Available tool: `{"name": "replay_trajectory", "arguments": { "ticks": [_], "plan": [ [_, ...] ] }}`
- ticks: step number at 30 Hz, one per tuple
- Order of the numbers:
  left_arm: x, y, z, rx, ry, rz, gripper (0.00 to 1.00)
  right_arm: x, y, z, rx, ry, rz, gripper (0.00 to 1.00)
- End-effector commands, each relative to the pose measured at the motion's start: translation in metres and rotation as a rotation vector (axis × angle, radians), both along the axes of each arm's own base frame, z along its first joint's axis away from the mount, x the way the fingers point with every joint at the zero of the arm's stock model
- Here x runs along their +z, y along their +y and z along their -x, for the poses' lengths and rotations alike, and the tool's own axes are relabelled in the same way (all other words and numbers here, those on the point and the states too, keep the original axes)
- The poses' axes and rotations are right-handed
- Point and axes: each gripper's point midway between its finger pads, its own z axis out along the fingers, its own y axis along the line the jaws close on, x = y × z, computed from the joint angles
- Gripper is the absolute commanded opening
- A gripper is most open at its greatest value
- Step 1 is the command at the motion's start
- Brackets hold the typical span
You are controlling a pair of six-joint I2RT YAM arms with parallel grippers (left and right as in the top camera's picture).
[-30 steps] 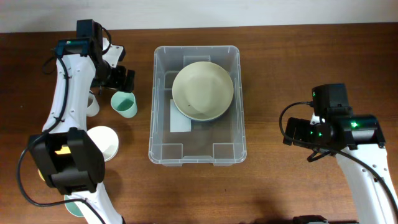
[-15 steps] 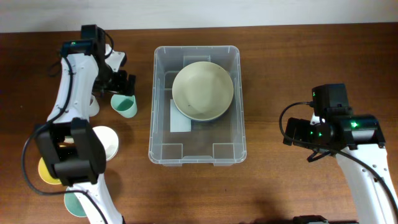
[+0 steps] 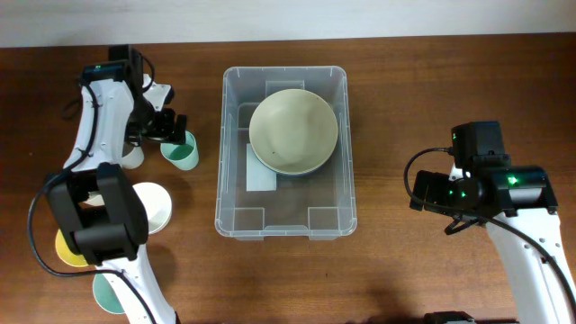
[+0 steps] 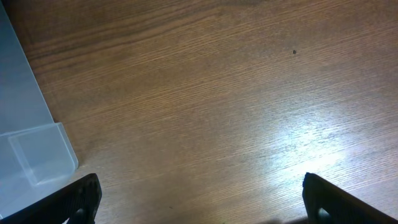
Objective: Pack container
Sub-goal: 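Reach the left gripper to the mint-green cup and grasp it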
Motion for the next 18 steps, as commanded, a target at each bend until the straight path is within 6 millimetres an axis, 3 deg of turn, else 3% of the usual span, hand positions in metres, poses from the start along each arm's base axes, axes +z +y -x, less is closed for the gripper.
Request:
{"name": "replay_trajectory", "arguments": {
  "ticks": [1,5,14,16,18],
  "plan": [
    [-0.006,-0.002,0.001,-0.011,0.015,0.014,0.99,0.000,0.001,0.001,-0.001,-0.003,0.003,0.99],
    [-0.015,-0.013,-0.001,-0.021,0.024,0.064,0.99,0.000,0.001,0.001,-0.001,-0.003,0.003,0.99],
    [-0.036,-0.015,0.002,-0.024,0.073,0.069,0.99,0.000,0.001,0.001,-0.001,-0.003,0.003,0.99],
    [-0.044,-0.016,0.003,-0.026,0.094,0.072,0.95,0.000,0.001,0.002,-0.001,-0.002,0.003,0.99],
    [-0.048,-0.018,0.004,-0.029,0.101,0.072,0.84,0.000,0.001,0.002,-0.001,-0.002,0.003,0.99]
  ]
}}
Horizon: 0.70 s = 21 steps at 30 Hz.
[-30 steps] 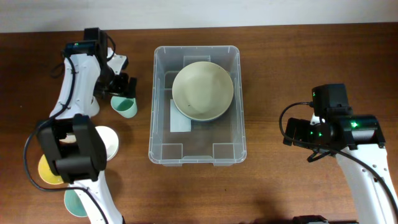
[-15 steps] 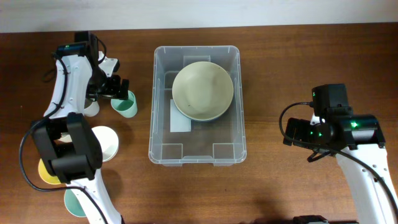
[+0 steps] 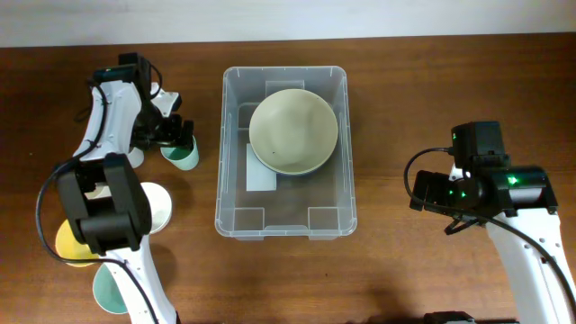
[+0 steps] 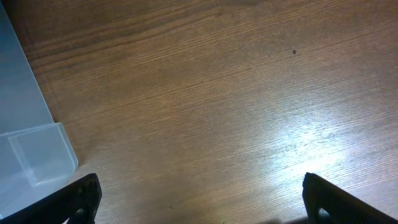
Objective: Pack container
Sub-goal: 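Reach the left gripper to the mint-green cup and grasp it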
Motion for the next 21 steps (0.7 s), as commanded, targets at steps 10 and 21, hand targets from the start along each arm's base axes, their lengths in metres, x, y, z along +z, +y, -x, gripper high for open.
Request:
{"name": "replay_trajectory", "arguments": {
  "ticks": [10,21],
  "plan": [
    [-0.013,-0.009,0.002,-0.023,0.029,0.022,0.29,0.000,0.001,0.001,0.000,-0.003,0.003,0.99],
    [0.000,-0.009,-0.001,-0.022,0.025,0.021,0.01,0.000,0.001,0.001,0.000,-0.002,0.003,0.99]
  ]
}}
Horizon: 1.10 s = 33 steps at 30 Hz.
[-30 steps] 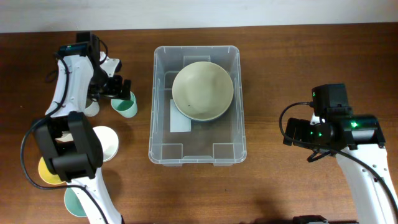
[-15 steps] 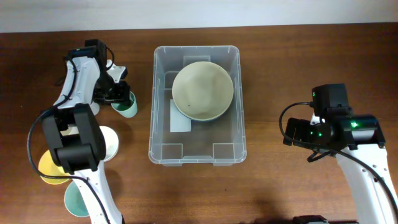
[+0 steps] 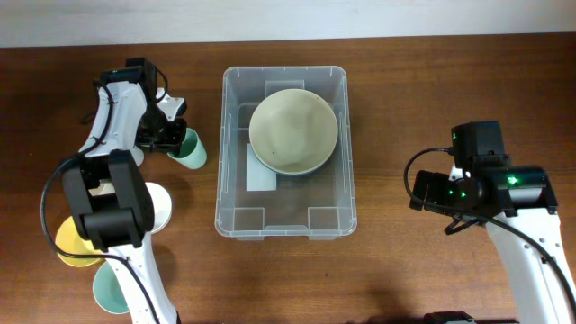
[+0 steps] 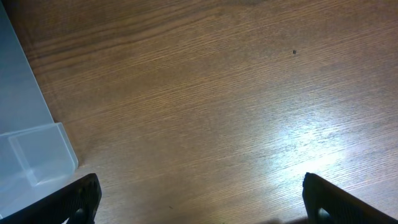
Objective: Pack container
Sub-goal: 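Reach the left gripper to the mint-green cup and grasp it, then carry the mint-green cup into the container's lower right corner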
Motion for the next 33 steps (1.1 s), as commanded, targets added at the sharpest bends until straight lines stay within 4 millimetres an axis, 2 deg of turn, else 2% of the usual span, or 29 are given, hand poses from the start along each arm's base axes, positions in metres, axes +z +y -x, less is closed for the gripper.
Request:
{"name": "replay_trajectory", "arguments": {
  "ticks": [1,6,11,13,15,18,19,20,22,25,27,29,33],
  "plan": [
    [0.013,-0.002,-0.009,-0.007,-0.028,0.012,0.01,0.000,0.001,0.001,0.000,-0.002,0.003,0.99],
    [0.047,-0.001,-0.017,0.037,-0.061,0.008,0.01,0.000,0.001,0.001,0.000,-0.002,0.003,0.99],
    [0.115,-0.007,-0.030,0.058,-0.188,0.008,0.00,0.000,0.001,0.001,0.000,-0.002,0.003,0.99],
    [0.147,-0.022,-0.033,0.034,-0.257,0.037,0.01,0.000,0.001,0.001,0.000,-0.003,0.003,0.99],
    [0.180,-0.047,-0.033,-0.011,-0.334,0.080,0.01,0.000,0.001,0.001,0.000,-0.003,0.003,0.99],
    [0.212,-0.089,-0.027,-0.102,-0.409,0.098,0.00,0.001,-0.001,0.001,-0.009,-0.005,0.010,1.00],
    [0.215,-0.100,-0.023,-0.126,-0.416,0.103,0.00,0.001,-0.002,0.001,-0.012,-0.008,0.014,1.00],
    [0.219,-0.121,-0.016,-0.175,-0.415,0.113,0.01,0.001,-0.004,0.000,-0.024,-0.011,0.018,0.99],
    [0.217,-0.158,0.001,-0.259,-0.383,0.129,0.01,0.003,-0.013,0.002,-0.057,-0.019,0.019,0.99],
    [0.211,-0.198,0.027,-0.346,-0.323,0.142,0.01,0.007,-0.028,0.005,-0.118,-0.035,0.021,0.99],
    [0.208,-0.216,0.045,-0.397,-0.284,0.132,0.01,0.010,-0.039,0.009,-0.148,-0.046,0.026,0.99],
    [0.204,-0.224,0.060,-0.415,-0.256,0.053,0.01,0.012,-0.043,0.012,-0.163,-0.052,-0.006,0.99],
    [0.202,-0.248,0.076,-0.453,-0.260,0.004,0.01,0.011,-0.050,0.016,-0.193,-0.043,-0.019,0.99]
  ]
}}
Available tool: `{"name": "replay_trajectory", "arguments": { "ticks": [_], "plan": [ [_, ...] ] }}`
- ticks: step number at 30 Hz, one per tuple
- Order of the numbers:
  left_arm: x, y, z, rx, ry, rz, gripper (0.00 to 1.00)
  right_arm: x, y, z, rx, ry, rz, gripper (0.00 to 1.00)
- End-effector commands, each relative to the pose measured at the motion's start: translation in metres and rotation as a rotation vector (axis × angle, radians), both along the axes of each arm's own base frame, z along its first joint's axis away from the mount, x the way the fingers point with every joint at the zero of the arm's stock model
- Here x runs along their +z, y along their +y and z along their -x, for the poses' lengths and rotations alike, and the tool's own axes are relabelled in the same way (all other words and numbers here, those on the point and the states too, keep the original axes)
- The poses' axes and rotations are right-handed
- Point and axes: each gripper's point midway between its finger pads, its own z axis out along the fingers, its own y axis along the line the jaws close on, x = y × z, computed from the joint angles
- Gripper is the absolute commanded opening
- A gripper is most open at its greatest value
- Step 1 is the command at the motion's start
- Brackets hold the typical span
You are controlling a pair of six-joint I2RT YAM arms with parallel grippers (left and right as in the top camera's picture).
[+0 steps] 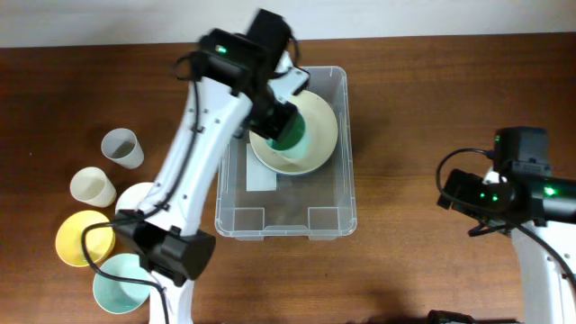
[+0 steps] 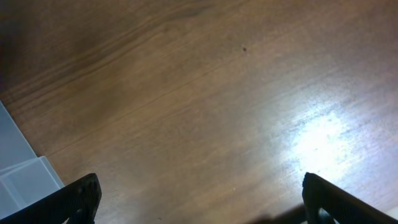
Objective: Pack container
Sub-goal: 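Carry the mint-green cup into the container's lower right corner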
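A clear plastic container (image 1: 236,209) stands mid-table with a cream bowl (image 1: 317,121) and a pale flat card (image 1: 260,169) inside. My left gripper (image 1: 277,124) reaches over the container, shut on a green cup (image 1: 293,138) that sits in or just over the bowl; which one, I cannot tell. My right gripper (image 2: 199,190) is open above bare wood to the right of the container, with nothing between its fingers. Only a corner of the container (image 2: 22,180) shows in the right wrist view.
On the left of the table are a grey cup (image 1: 121,148), a cream cup (image 1: 93,186), a white dish (image 1: 137,195), a yellow bowl (image 1: 75,239) and a pale green bowl (image 1: 113,284). The left arm spans from the front left to the container.
My left gripper has moved with the green cup from the table left of the container to over the cream bowl inside it. The right arm has shifted a little to the right.
My left gripper was at the green cup on the table left of the container, among the other cups. Then the cup stood tilted, slightly nearer the container. Now it is held at the bowl in the container. The right gripper has stayed open throughout.
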Motion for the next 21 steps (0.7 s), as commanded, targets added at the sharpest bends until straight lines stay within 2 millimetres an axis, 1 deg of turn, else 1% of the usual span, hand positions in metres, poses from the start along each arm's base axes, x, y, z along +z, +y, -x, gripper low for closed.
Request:
{"name": "replay_trajectory", "arguments": {
  "ticks": [1,3,4,6,8,9,10,11,13,14,16,18,21],
  "plan": [
    [-0.001,-0.011,0.014,0.001,-0.015,-0.059,0.01,0.000,-0.002,0.004,-0.003,0.000,-0.014,0.99],
    [-0.002,-0.010,0.025,-0.006,-0.010,-0.085,0.01,0.000,-0.002,0.004,0.000,0.002,-0.014,0.99],
    [-0.002,-0.005,0.031,0.001,-0.013,-0.114,0.01,0.000,-0.002,0.004,0.000,0.001,-0.014,0.99],
    [-0.001,0.011,0.045,0.025,-0.020,-0.173,0.01,0.000,-0.002,0.004,0.000,0.000,-0.014,0.99],
    [0.001,0.029,0.065,0.054,-0.008,-0.198,0.01,0.000,-0.002,0.004,0.000,0.000,-0.013,0.99],
    [0.003,0.044,0.083,0.091,0.003,-0.205,0.00,0.000,-0.002,0.004,0.000,-0.001,-0.013,0.99],
    [0.004,0.049,0.089,0.104,0.002,-0.207,0.01,0.000,-0.002,0.004,0.000,-0.002,-0.013,0.99],
    [0.007,0.060,0.095,0.147,-0.023,-0.197,0.01,0.001,-0.002,0.003,0.001,-0.005,-0.012,0.99],
    [0.008,0.057,0.092,0.174,-0.065,-0.157,0.01,0.001,-0.002,0.002,0.001,-0.007,-0.012,0.99],
    [0.007,0.053,0.086,0.186,-0.092,-0.131,0.01,0.001,-0.002,0.002,0.001,-0.007,-0.012,0.99],
    [-0.002,0.044,0.076,0.199,-0.115,-0.097,0.01,0.001,-0.002,0.003,0.001,-0.006,-0.012,1.00],
    [-0.021,0.028,0.069,0.185,-0.099,-0.052,0.01,0.001,-0.002,0.002,0.001,-0.007,-0.012,0.99],
    [-0.058,0.003,0.068,0.154,-0.019,0.021,0.01,0.001,-0.002,0.003,0.001,-0.006,-0.012,0.99]
  ]
}}
